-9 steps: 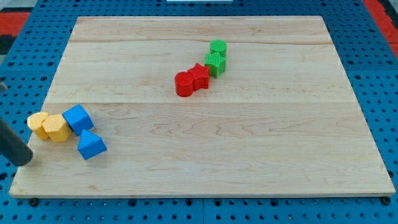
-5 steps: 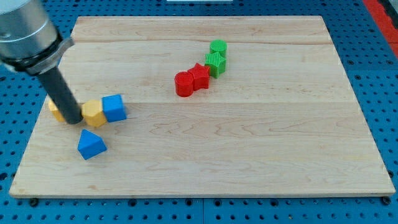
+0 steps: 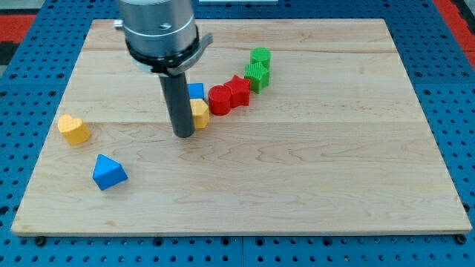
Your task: Push both blue cube and yellow hexagon to the left of red circle
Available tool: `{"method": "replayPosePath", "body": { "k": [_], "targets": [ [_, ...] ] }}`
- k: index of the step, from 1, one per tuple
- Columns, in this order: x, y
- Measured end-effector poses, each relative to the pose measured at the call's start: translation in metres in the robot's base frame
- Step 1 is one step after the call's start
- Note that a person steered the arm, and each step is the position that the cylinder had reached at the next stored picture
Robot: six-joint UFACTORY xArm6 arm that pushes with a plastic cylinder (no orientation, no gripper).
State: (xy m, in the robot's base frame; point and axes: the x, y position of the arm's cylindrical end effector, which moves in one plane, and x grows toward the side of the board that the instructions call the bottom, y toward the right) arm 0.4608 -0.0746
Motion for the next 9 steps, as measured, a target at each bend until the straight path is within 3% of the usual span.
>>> {"method": "replayPosePath", "body": {
  "k": [4,7,9],
  "targets": [
    [-0.042,0.004],
    [-0.053,-0.039],
    [-0.088,-0.035]
  ]
}}
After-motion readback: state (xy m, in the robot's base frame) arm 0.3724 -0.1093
